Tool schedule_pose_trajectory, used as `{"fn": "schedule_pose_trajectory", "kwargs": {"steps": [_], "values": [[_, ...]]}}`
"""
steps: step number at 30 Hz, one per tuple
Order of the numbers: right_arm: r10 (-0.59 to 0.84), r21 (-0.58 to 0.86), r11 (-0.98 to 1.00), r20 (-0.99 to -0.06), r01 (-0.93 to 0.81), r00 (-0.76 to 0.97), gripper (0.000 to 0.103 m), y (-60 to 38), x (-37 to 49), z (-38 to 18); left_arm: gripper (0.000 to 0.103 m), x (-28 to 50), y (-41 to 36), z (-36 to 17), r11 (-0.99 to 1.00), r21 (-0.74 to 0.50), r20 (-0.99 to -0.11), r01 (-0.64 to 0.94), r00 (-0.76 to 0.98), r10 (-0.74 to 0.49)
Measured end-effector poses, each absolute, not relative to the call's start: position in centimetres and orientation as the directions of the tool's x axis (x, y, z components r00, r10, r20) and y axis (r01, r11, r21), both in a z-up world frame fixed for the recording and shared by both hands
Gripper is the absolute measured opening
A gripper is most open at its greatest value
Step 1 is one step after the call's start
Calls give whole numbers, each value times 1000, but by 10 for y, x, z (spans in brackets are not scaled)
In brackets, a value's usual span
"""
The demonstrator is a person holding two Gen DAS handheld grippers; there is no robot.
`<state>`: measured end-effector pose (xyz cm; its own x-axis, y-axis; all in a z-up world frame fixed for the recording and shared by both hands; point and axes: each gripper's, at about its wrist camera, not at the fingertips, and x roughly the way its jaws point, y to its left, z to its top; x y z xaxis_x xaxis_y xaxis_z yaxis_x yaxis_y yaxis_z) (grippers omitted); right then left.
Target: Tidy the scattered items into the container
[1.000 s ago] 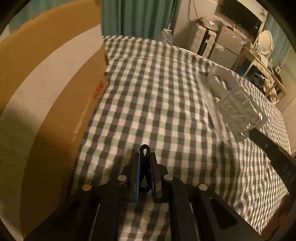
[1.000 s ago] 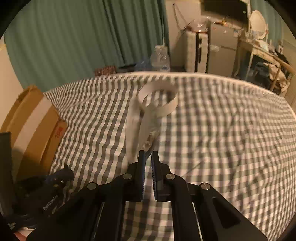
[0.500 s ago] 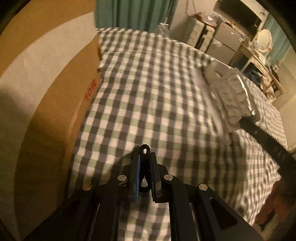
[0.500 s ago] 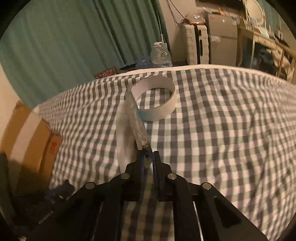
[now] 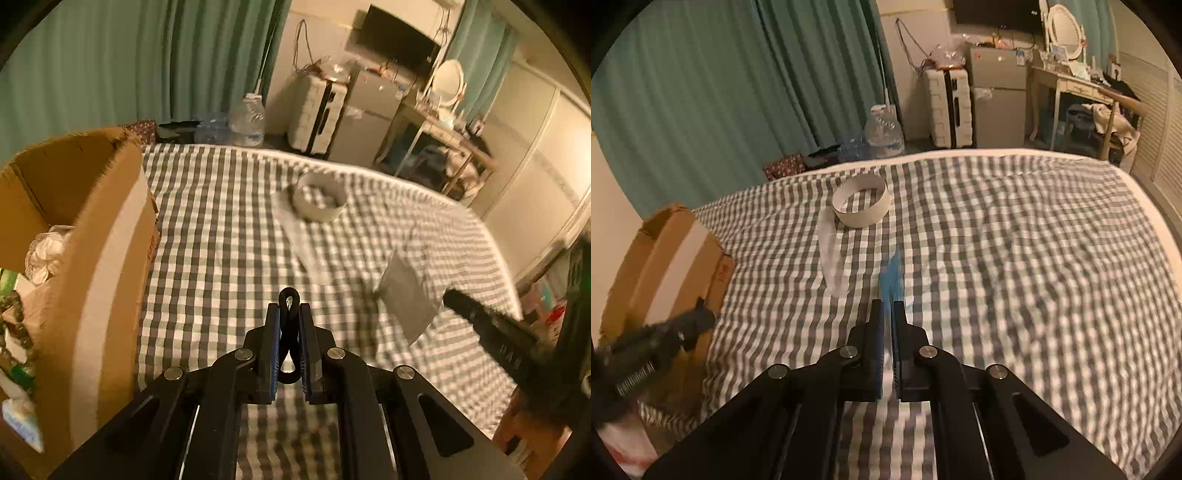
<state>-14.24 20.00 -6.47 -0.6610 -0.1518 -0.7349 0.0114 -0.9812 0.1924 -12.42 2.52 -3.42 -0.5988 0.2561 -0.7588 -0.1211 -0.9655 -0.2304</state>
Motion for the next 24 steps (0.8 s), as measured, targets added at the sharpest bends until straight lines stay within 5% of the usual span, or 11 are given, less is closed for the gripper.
{"fn": "schedule_pose_trajectory", "kwargs": {"steps": [12,24], "values": [[-248,246,-962,-612,117,-751,4,176,-67,24,9,-100,-2,59,-958,-276,-708,-84,-657,261],[-291,195,-957,-607,216,-740,4,111,-41,64,9,-66,-52,91,-971,-219,-680,-96,-699,222]]}}
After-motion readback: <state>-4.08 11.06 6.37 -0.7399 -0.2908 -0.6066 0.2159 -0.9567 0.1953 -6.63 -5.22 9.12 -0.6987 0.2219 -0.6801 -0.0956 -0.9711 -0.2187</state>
